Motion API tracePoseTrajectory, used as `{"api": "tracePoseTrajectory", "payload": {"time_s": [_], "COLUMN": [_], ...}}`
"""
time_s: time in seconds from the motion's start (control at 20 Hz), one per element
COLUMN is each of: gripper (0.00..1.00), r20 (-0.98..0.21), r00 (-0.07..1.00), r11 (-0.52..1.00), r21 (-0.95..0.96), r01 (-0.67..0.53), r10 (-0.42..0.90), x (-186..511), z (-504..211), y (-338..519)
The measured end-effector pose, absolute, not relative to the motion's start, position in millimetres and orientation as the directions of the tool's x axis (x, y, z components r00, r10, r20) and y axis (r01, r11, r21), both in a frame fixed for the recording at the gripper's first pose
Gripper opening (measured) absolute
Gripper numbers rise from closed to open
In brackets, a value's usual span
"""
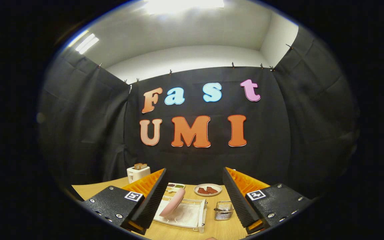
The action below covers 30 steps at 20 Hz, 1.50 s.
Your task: Take the plate from the dish rack, then take the spoon from the basket and place it into the plate.
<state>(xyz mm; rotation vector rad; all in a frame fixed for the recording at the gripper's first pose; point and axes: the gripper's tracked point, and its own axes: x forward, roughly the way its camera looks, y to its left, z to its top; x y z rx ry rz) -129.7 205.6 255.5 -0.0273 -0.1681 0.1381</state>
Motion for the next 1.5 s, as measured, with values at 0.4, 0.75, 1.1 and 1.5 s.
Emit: {"api": "tracePoseTrajectory", "payload": {"time_s": [0.4, 0.75, 1.1, 1.5], "gripper": [0.98, 0.98, 0.93, 0.84], "r20": [-0.148, -0.423, -0.612, -0.763], "r00": [0.959, 0.87, 0.759, 0.627], "r11": [0.97, 0.964, 0.973, 0.985], "r21": [0.023, 0.041, 0.078, 0.079], "r01": [-0.241, -0.263, -0.219, -0.155], "r10": [0.242, 0.255, 0.22, 0.16], "x": [-68, -15, 32, 57], "z": [200, 152, 110, 55], "y": [257, 291, 297, 311]}}
